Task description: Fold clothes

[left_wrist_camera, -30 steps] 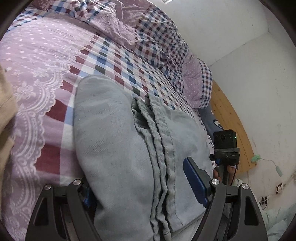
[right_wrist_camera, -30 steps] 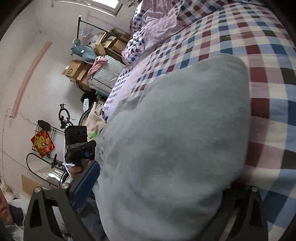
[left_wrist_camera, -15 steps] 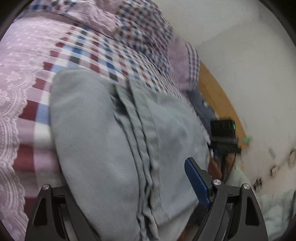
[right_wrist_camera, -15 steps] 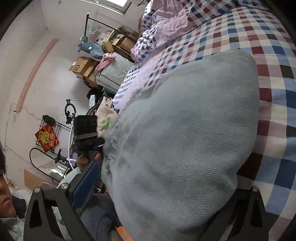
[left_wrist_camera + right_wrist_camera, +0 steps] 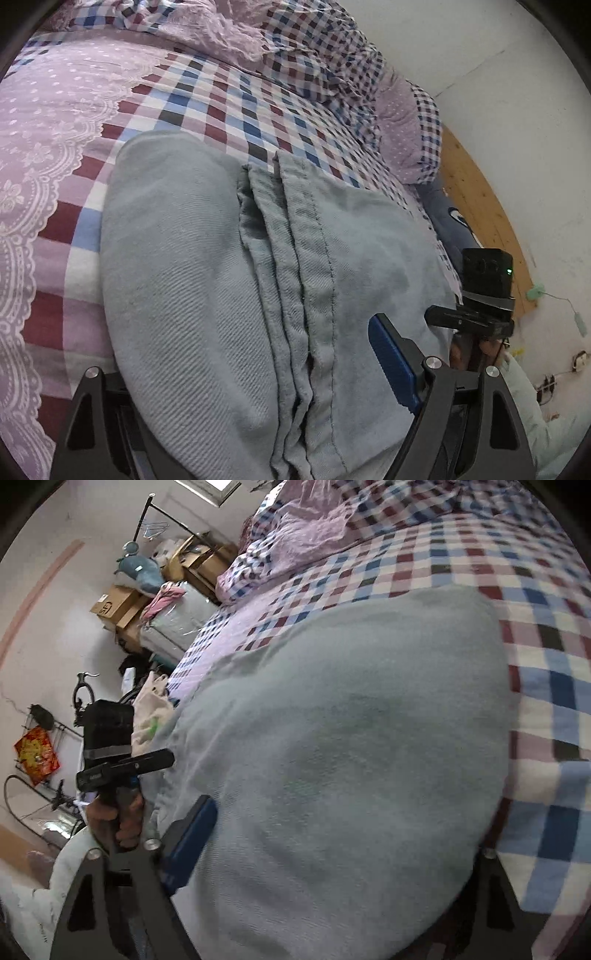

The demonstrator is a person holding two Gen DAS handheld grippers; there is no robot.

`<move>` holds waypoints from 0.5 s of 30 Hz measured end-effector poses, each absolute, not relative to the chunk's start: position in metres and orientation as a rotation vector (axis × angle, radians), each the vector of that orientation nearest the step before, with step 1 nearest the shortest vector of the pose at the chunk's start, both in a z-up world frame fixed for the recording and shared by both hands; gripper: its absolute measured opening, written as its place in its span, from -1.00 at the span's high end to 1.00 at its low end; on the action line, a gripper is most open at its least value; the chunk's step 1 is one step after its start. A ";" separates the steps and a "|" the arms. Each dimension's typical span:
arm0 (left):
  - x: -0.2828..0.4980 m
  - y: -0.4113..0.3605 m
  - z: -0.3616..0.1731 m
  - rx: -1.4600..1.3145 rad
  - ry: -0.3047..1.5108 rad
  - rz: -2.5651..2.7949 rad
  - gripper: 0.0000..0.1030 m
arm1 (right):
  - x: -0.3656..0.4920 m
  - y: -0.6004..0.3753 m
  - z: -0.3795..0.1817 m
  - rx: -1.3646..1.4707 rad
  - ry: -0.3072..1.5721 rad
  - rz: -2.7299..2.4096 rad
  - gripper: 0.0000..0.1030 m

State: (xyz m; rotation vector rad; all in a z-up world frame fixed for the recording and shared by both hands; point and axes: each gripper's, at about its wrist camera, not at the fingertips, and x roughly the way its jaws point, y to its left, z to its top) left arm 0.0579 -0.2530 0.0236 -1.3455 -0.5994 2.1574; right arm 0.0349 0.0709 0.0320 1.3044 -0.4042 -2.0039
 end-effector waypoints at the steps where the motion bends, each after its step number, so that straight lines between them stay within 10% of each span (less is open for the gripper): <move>1: 0.060 -0.251 0.025 -1.354 -0.587 2.175 -0.60 | 0.036 0.069 0.034 1.304 -0.381 -2.028 -0.54; 10: 0.088 -0.248 0.041 -1.326 -0.591 2.348 0.29 | 0.072 0.047 0.069 1.201 -0.086 -2.283 -0.09; 15: 0.108 -0.247 0.055 -1.246 -0.646 2.391 0.43 | 0.100 0.035 0.091 1.122 0.012 -2.386 0.03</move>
